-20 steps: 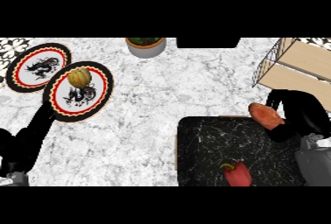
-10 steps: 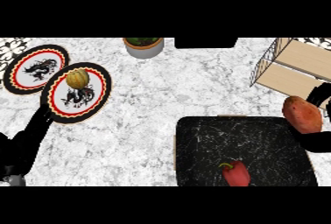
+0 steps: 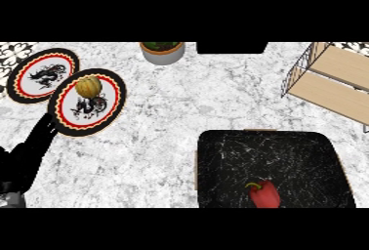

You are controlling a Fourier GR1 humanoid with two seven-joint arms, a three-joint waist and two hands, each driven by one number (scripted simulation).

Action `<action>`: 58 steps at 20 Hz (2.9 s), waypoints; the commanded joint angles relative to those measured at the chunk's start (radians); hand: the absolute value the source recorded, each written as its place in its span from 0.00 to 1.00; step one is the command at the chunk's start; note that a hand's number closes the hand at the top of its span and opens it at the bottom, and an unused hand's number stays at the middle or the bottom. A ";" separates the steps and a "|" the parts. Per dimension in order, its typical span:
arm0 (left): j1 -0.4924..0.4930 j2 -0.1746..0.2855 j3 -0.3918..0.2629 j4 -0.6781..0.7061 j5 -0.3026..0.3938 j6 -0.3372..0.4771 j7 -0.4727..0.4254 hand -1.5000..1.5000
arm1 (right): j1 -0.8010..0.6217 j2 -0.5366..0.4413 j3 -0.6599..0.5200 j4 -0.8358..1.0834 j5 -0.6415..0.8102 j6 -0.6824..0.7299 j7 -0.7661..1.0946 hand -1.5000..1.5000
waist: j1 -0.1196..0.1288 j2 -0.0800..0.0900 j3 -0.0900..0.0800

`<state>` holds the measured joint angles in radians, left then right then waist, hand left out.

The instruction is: Pick the sweet potato from the tray and place it in the tiered shelf

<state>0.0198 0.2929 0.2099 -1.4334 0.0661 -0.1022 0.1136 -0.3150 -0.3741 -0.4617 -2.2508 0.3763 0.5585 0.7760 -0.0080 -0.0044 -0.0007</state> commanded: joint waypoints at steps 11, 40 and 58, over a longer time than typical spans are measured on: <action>-0.027 -0.014 0.007 0.021 -0.008 -0.007 0.007 0.50 | -0.312 -0.377 -0.050 0.259 -0.023 0.055 0.124 1.00 | 0.013 0.004 0.000; -0.003 -0.025 0.031 -0.002 -0.018 -0.044 -0.012 0.50 | -0.464 -0.461 0.104 1.218 0.325 -0.406 -0.439 1.00 | 0.030 0.010 0.001; -0.005 -0.035 0.035 0.032 -0.043 -0.045 -0.042 0.50 | -0.616 -0.445 0.002 1.461 0.237 -0.525 -0.524 0.00 | 0.017 0.005 0.000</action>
<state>-0.0024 0.2575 0.2405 -1.4237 0.0284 -0.1373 0.1091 -0.8913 -0.8361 -0.4256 -0.7842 0.6644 0.0222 0.2130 0.0119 0.0020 0.0003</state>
